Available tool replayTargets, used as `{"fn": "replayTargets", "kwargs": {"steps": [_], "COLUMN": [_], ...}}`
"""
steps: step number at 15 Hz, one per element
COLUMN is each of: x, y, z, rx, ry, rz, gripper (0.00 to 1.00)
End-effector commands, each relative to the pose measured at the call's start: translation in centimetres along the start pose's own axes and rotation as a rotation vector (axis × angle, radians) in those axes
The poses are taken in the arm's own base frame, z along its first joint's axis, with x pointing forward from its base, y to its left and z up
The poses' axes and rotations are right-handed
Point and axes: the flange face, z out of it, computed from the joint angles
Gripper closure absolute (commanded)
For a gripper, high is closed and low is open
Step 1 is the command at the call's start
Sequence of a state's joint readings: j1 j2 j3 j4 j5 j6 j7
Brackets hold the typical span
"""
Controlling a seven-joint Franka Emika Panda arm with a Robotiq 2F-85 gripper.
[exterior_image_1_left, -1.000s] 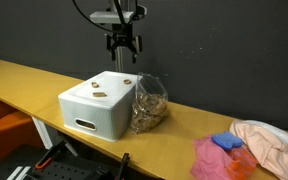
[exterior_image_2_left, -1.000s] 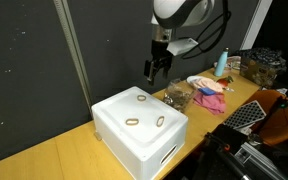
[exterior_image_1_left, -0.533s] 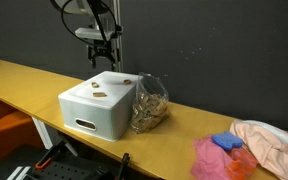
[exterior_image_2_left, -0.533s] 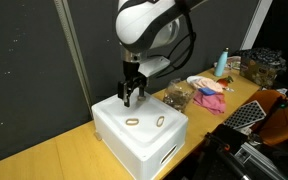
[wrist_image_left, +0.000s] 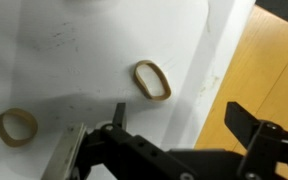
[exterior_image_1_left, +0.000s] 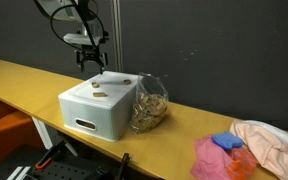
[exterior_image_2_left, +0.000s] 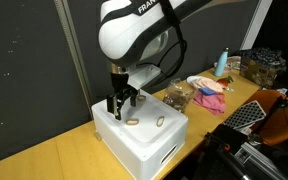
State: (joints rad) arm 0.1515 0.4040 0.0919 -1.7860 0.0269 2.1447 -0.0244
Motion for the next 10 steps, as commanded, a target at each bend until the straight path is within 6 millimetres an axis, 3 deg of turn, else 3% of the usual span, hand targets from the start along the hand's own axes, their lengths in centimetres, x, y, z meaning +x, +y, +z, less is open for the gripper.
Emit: {"fn": "replayTargets", "kwargs": {"steps": [1,8,9,10], "x": [0.7,1.2,1.3,1.4], "y": [-0.4,0.3,0.2,0.2], "z": [0.5,3.2,3.5,3.7], "rx": [-0.019,-0.011,-0.011,-0.010], "ry": [-0.016,-0.056,-0.060,-0.063], "rz": [-0.011,-0.005,-0.005,-0.006], "gripper": [0.00,0.00,0.07,0.26]}}
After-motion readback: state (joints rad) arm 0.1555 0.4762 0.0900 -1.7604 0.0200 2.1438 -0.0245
